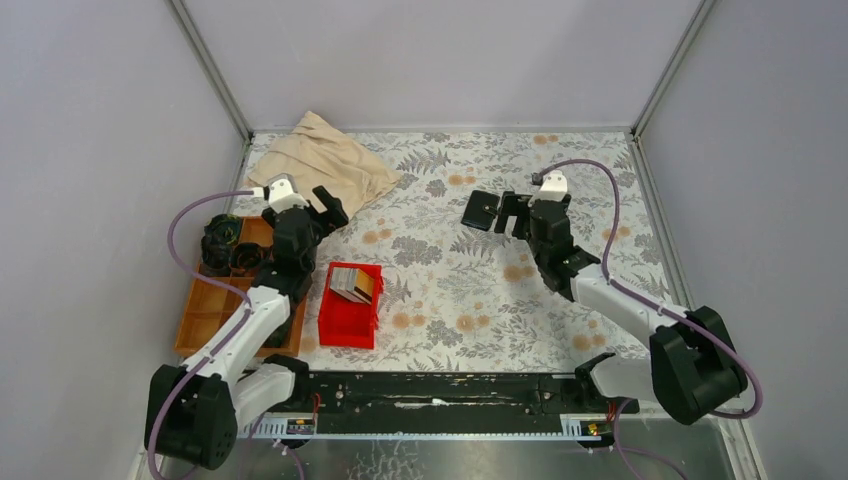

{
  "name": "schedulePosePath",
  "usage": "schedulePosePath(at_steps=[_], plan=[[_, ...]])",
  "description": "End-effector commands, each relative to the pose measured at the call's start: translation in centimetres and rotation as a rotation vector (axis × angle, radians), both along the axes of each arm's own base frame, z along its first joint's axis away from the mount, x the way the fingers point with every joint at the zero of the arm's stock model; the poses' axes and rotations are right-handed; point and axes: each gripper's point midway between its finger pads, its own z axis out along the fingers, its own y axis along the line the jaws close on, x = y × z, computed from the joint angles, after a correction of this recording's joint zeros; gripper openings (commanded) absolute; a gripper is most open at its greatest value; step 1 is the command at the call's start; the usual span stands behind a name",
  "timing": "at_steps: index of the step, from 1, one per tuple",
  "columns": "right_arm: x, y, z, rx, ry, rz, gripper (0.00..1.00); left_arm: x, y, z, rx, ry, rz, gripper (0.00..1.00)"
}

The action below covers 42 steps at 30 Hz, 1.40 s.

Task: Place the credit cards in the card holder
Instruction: Move the storage box to the center of the board.

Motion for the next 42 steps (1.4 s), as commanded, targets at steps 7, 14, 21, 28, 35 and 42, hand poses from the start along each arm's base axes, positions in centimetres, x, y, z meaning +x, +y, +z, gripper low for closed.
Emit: schedulePosePath(at_steps=[7, 14, 21, 28, 35, 42], plan=[[-1.4, 2.5, 5.5, 0.232, -0.198, 0.112, 0.96, -1.6, -0.4, 1.6, -0.058, 0.056, 0.041, 1.00], [-2.4, 9.1, 5.0, 0.300, -0.023, 0.255, 0.84, -4.2, -0.1, 1.0, -0.105, 0.154, 0.086, 1.00], [-5.6, 17.3, 5.0, 0.255, 0.070, 0.326, 0.83, -7.0, 0.2, 0.0, -0.153, 0.208, 0.100, 1.00], [-9.2, 24.8, 2.4, 0.181, 0.170, 0.364, 0.79, -8.5, -0.1, 0.0, -0.210, 0.225, 0.093, 1.00], [-12.2, 29.4, -0.2, 0.114, 0.238, 0.357, 0.74, -9.8, 0.0, 0.0, -0.245, 0.220, 0.093, 0.99], [-13.9, 31.1, -2.7, 0.079, 0.297, 0.351, 0.69, -10.6, -0.3, 0.2, -0.269, 0.211, 0.074, 0.98]])
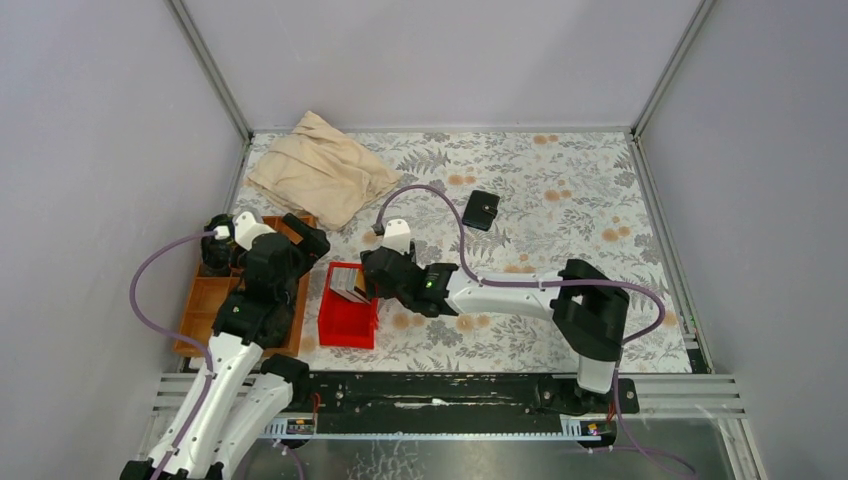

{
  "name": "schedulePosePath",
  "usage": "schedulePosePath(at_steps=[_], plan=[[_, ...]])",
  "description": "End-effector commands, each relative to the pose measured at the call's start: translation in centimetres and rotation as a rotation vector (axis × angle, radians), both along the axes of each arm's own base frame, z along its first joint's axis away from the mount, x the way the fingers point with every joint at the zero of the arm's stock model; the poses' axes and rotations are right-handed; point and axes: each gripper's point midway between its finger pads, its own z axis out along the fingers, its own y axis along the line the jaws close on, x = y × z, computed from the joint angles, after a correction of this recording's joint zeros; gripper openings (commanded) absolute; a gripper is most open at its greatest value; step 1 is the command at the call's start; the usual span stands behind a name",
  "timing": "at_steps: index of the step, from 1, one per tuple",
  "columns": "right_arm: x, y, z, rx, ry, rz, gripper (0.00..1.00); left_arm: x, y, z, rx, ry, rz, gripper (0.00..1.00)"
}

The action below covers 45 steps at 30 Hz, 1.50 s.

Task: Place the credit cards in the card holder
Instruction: Move the storage box to the center of the board.

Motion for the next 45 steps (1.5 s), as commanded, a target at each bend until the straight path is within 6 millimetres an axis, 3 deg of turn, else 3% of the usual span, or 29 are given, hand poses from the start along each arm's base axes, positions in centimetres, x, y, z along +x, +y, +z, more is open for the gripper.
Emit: schedulePosePath(at_steps=[1, 8, 15, 19, 30, 36, 45], plan=[[0.2, 1.1, 0.6, 0.008, -0.004, -0.068, 0.68, -0.9, -0.5, -0.8, -0.024, 0.022, -0.020, 0.98], [0.1, 2.0, -1.5, -0.030, 0.026, -0.084, 0.66, -1.3, -0.5, -1.3, -0.042, 0.024, -0.018, 0.98], [0.5, 2.1, -2.3, -0.045, 0.037, -0.109, 0.41, -1.4, -0.3, -1.3, -0.047, 0.016, -0.005, 0.97], [0.8, 2.3, -2.8, -0.051, 0.048, -0.119, 0.36, -1.4, -0.3, -1.3, -0.053, 0.011, 0.001, 0.97], [2.8, 2.7, -2.3, -0.007, 0.073, -0.169, 0.10, -1.3, -0.4, -2.2, -0.077, 0.017, 0.014, 0.97], [5.5, 1.5, -1.3, 0.001, 0.046, -0.236, 0.00, -1.2, -0.3, -2.4, -0.084, 0.012, 0.024, 0.97], [10.7, -1.7, -0.8, 0.032, 0.054, -0.320, 0.00, -0.6, -0.8, -3.2, -0.096, 0.020, 0.017, 0.97]])
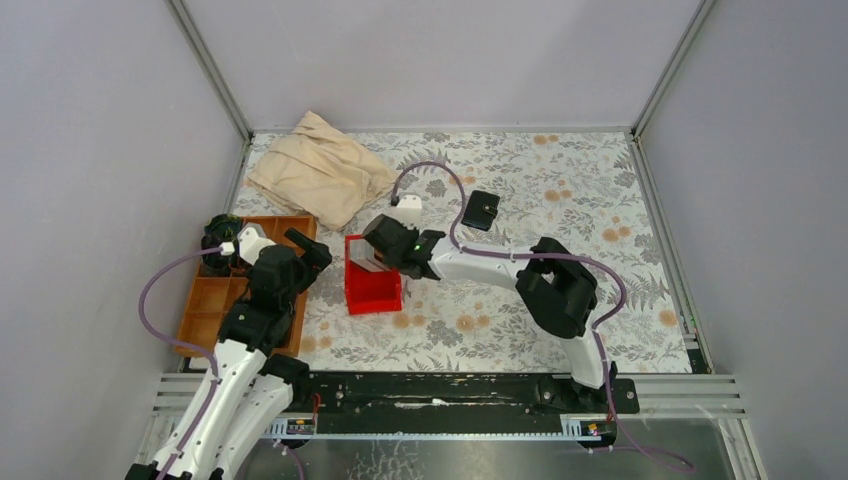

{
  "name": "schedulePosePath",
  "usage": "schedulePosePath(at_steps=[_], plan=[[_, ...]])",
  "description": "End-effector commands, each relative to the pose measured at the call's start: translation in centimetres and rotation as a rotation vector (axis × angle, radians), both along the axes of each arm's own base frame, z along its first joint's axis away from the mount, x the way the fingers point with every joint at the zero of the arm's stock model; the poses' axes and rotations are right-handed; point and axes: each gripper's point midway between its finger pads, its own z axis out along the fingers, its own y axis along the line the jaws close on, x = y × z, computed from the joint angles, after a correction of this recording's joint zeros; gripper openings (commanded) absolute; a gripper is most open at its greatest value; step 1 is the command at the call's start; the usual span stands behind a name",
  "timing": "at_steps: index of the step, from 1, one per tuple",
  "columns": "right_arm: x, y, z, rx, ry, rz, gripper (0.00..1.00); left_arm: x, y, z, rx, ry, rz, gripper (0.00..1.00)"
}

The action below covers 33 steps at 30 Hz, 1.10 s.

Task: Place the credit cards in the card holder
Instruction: Move the storage box to the center of the board.

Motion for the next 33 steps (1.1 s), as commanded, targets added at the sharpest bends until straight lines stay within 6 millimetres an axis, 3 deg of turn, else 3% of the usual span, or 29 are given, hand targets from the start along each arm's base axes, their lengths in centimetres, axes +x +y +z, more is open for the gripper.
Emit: schedulePosePath(at_steps=[1, 8, 16, 22, 27, 33], plan=[[4.2, -1.1, 2.7, 0.073, -0.043, -0.074, 0.00, 0.9, -0.7, 0.0, -0.027, -0.034, -0.010, 0.97], [9.0, -2.4, 2.2, 0.060, -0.047, -0.098, 0.00, 1.6, -1.3, -1.4, -0.046, -0.018, -0.019, 0.97], [12.8, -1.1, 1.6, 0.067, -0.025, -0.066, 0.03, 2.1, -1.4, -1.9, -0.045, -0.019, -0.018, 0.97], [12.4, -1.0, 2.8, 0.099, -0.038, -0.044, 0.37, 2.0, -1.4, -1.7, -0.049, -0.030, -0.024, 0.97], [11.6, -2.4, 6.2, 0.123, -0.091, -0.045, 0.59, 1.8, -1.6, -1.3, -0.060, -0.045, -0.036, 0.97], [10.5, -5.4, 9.3, 0.117, -0.147, -0.089, 0.64, 1.7, -2.1, -0.7, -0.066, -0.053, -0.069, 0.98]])
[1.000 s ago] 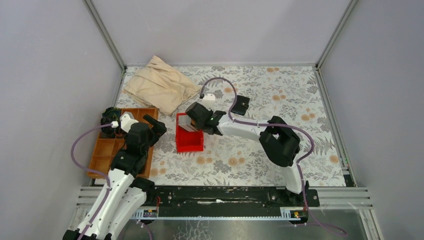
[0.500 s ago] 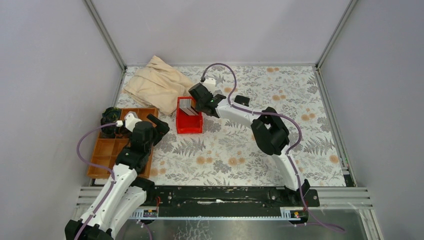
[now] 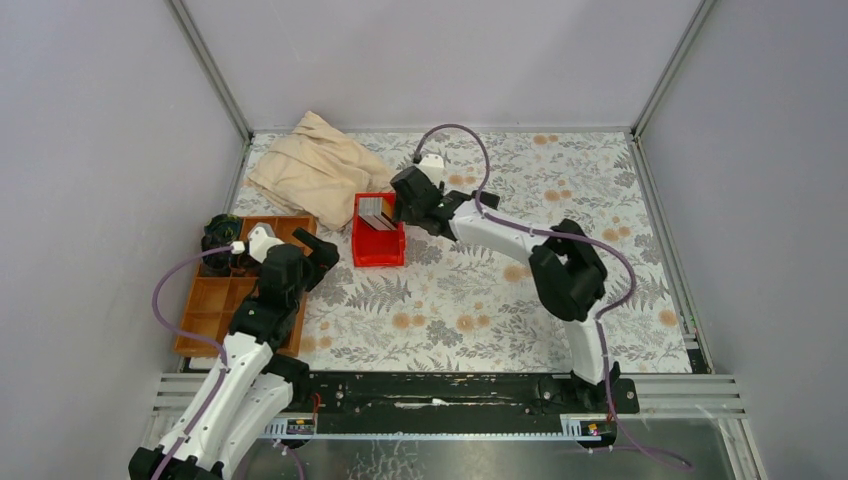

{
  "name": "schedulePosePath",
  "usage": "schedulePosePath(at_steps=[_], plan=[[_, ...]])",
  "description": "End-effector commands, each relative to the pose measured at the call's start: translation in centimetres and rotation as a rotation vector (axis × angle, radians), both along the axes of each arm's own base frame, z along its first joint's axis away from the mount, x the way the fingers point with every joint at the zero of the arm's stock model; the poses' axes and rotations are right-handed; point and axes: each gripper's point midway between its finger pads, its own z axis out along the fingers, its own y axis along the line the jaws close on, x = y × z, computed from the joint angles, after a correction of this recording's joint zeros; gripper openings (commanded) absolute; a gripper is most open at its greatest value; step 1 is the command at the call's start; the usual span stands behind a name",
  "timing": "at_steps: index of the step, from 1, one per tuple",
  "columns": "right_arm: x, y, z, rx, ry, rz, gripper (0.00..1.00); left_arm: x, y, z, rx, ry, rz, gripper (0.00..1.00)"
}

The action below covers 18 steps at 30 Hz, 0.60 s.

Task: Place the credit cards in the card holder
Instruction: Move the storage box to the center of the board.

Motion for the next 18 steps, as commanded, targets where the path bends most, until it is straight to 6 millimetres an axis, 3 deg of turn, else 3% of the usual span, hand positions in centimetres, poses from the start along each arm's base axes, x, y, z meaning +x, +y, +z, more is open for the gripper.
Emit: schedulePosePath(at_steps=[1, 6, 12, 18], plan=[[0.0, -2.2, 7.6, 0.083, -0.141, -0.050, 0.64, 0.4, -0.9, 1.4, -0.020, -0.055, -0.042, 0.98], [-0.5, -7.4, 6.8, 0.119, -0.136, -0.149, 0.63, 0.3, -0.8, 1.1, -0.012, -0.050, -0.043, 0.97], [-0.4, -13.6, 3.8, 0.156, -0.095, -0.261, 0.62, 0.5, -1.1, 0.1, -0.018, -0.035, -0.048, 0.96], [0.7, -17.0, 1.1, 0.211, -0.045, -0.317, 0.62, 0.9, -1.3, 0.2, -0.008, -0.032, -0.056, 0.96]])
